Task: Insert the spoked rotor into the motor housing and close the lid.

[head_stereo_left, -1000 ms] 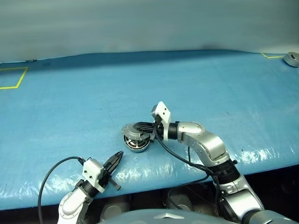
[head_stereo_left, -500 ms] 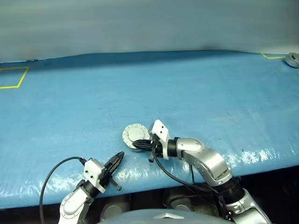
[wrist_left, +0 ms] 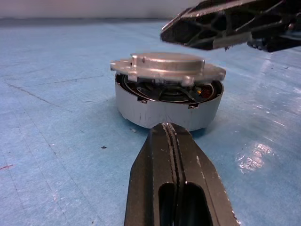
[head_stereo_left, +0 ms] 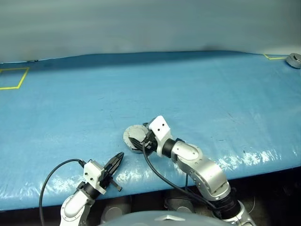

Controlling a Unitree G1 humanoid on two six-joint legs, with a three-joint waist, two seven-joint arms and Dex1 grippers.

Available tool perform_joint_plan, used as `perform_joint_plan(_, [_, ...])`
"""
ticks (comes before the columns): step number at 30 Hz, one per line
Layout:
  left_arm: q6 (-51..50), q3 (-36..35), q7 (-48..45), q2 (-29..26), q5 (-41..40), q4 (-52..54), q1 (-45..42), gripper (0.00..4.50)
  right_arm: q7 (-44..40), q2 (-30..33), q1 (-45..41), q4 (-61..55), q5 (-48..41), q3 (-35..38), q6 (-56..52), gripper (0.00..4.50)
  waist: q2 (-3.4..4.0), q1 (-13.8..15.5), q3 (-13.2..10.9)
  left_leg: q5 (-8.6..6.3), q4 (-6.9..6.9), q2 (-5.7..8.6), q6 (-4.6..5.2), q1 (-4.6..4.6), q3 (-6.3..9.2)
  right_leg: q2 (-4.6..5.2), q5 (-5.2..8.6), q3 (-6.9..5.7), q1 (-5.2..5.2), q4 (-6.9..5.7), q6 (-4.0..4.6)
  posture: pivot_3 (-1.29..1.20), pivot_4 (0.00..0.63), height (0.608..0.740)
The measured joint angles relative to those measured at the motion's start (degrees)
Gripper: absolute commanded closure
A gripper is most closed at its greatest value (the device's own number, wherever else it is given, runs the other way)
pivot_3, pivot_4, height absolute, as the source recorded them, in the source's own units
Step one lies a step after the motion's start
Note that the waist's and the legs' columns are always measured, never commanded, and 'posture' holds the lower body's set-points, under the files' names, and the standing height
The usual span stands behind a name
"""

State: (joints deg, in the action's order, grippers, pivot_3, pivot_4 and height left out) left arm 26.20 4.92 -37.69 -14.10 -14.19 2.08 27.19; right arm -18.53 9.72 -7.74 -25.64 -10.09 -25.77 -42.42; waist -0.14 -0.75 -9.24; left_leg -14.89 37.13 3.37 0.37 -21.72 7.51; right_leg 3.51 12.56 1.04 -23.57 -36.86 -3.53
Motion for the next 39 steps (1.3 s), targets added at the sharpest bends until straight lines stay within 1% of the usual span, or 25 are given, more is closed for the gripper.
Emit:
perform_joint_plan(7, [0.8, 0.0, 0.0, 0.0, -0.1, -1.7, -0.6, 4.5, 0.2, -0.8, -0.5, 2.9, 2.6, -1.7, 1.0, 0.03, 0.0, -0.1, 0.0, 0.0, 0.01, 0.0, 0.0, 0.01, 0.01, -0.02, 0.06, -0.02, 0.0, -0.02, -0.1, 0.0, 0.15, 0.74])
perform_joint_plan(10, [1.0, 0.0, 0.0, 0.1, -0.4, -1.8, -0.7, 4.5, 0.2, -0.3, -0.9, 3.1, 4.1, -2.4, 1.3, 0.58, 0.0, -0.1, 0.0, 0.0, 0.01, 0.0, 0.0, 0.01, 0.01, -0.02, 0.05, -0.01, 0.01, -0.02, -0.09, 0.0, 0.15, 0.74])
perform_joint_plan(12, [1.1, 0.0, 0.1, 0.1, -0.4, -1.8, -0.6, 4.5, 0.0, 0.1, -0.9, 3.0, 4.6, -2.6, 1.3, 1.23, 0.0, -0.1, 0.0, 0.0, 0.02, 0.0, 0.0, 0.02, 0.01, -0.01, 0.05, -0.01, 0.01, -0.02, -0.09, 0.0, 0.15, 0.74])
perform_joint_plan(13, [1.3, 0.0, 0.1, 0.2, -0.4, -1.8, -0.6, 4.5, -0.1, 0.2, -0.9, 3.0, 4.9, -2.8, 1.3, 1.45, 0.0, -0.1, 0.0, 0.0, 0.02, 0.0, 0.0, 0.02, 0.01, -0.01, 0.05, -0.01, 0.01, -0.02, -0.09, 0.0, 0.15, 0.74])
perform_joint_plan(20, [1.5, 0.1, 0.1, 0.2, -0.4, -1.8, -0.5, 4.5, -0.5, 1.6, -0.8, 2.1, 5.5, -2.9, 1.3, 1.46, 0.0, 0.0, 0.0, 0.0, 0.03, 0.01, 0.0, 0.03, 0.02, 0.0, 0.05, -0.02, 0.03, -0.01, -0.1, 0.0, 0.15, 0.74])
perform_joint_plan(24, [1.5, 0.1, 0.0, 0.2, -0.5, -1.9, -0.6, 4.5, -1.2, 3.6, -1.1, 0.8, 6.8, -3.8, 1.2, 1.46, 0.0, 0.0, 0.0, 0.0, 0.03, 0.01, 0.0, 0.03, 0.02, -0.01, 0.05, -0.03, 0.04, -0.01, -0.1, 0.0, 0.15, 0.74])
perform_joint_plan(28, [1.5, 0.1, -0.4, 0.0, -0.5, -2.0, -0.8, 4.5, -1.2, 3.5, -1.1, 0.8, 7.4, -4.2, 1.1, 1.46, 0.0, 0.0, 0.0, 0.0, 0.03, 0.0, 0.0, 0.03, 0.02, -0.01, 0.06, -0.03, 0.04, -0.02, -0.1, 0.0, 0.15, 0.74])
perform_joint_plan(31, [1.5, 0.1, -0.8, 0.0, -0.5, -2.1, -0.9, 4.5, -1.0, 2.4, -0.5, 1.3, 7.5, -4.1, 1.6, 1.46, -0.01, -0.1, 0.0, 0.0, 0.02, 0.0, 0.0, 0.03, 0.02, -0.01, 0.05, -0.03, 0.04, -0.01, -0.1, 0.0, 0.15, 0.74])
perform_joint_plan(37, [1.5, 0.1, -1.1, 0.0, -0.5, -2.2, -1.0, 4.5, 0.2, -1.8, 1.1, 2.8, 6.9, -2.7, 2.2, 1.46, 0.01, -0.4, 0.0, 0.0, 0.03, -0.02, 0.0, 0.07, 0.02, -0.02, 0.06, -0.02, 0.03, -0.03, -0.1, 0.0, 0.15, 0.74])
perform_joint_plan(39, [1.5, 0.1, -1.1, 0.0, -0.5, -2.2, -1.0, 4.5, 0.2, -2.2, 1.3, 2.9, 6.8, -2.5, 2.3, 1.46, 0.01, -0.5, 0.0, 0.0, 0.03, -0.01, 0.0, 0.07, 0.02, -0.02, 0.06, -0.02, 0.01, -0.03, -0.1, 0.0, 0.15, 0.74])
